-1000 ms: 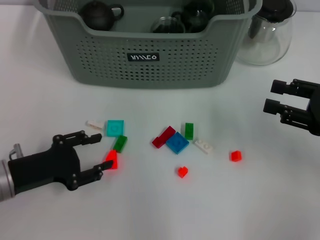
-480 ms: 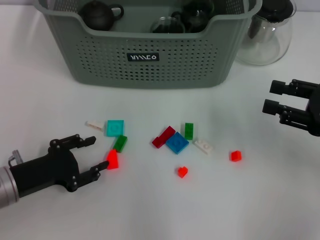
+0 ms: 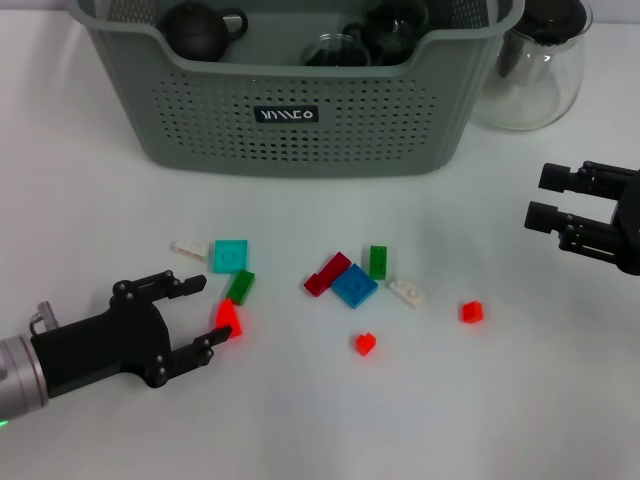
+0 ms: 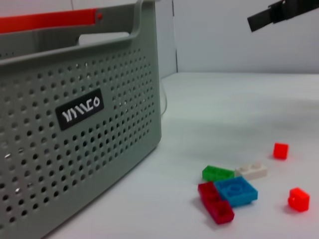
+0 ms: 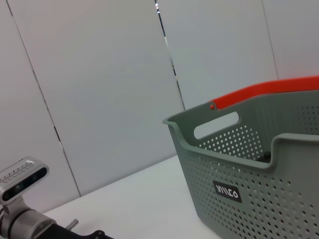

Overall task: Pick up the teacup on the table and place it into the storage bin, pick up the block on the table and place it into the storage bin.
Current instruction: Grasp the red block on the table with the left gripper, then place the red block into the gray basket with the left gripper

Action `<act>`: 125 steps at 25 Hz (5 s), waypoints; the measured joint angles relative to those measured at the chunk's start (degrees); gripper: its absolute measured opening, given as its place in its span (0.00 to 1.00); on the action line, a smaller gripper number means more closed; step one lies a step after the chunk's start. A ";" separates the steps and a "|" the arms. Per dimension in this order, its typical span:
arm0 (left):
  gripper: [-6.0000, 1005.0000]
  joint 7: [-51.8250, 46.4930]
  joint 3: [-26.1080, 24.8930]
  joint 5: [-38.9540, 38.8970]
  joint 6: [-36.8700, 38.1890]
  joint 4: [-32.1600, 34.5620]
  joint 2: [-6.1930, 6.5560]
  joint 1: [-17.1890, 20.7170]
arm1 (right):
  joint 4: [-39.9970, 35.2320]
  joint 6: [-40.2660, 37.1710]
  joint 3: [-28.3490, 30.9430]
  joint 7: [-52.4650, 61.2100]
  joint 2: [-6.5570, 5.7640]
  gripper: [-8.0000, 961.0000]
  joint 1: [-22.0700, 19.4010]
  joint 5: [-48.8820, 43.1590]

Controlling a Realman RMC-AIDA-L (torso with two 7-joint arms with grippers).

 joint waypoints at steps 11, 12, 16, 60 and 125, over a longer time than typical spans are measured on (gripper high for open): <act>0.63 1.77 0.14 0.01 -1.02 -3.70 0.07 -0.91 | 0.00 0.14 -0.30 0.16 -0.09 0.64 -0.09 -0.07; 0.63 1.77 0.18 0.01 -1.54 -3.85 0.08 -0.96 | 0.00 0.13 -0.31 0.16 -0.09 0.64 -0.12 -0.07; 0.63 1.79 0.24 0.01 -2.42 -3.93 0.06 -0.99 | 0.04 0.11 -0.34 0.17 -0.08 0.64 -0.17 -0.07; 0.46 5.54 -1.76 0.33 -3.23 -5.35 0.12 -1.06 | 0.53 -0.03 -0.31 0.32 -0.37 0.64 -0.17 -0.24; 0.47 -104.31 47.00 4.38 -32.27 12.12 9.25 -42.94 | 0.61 0.39 -0.55 0.20 0.44 0.64 1.61 -0.78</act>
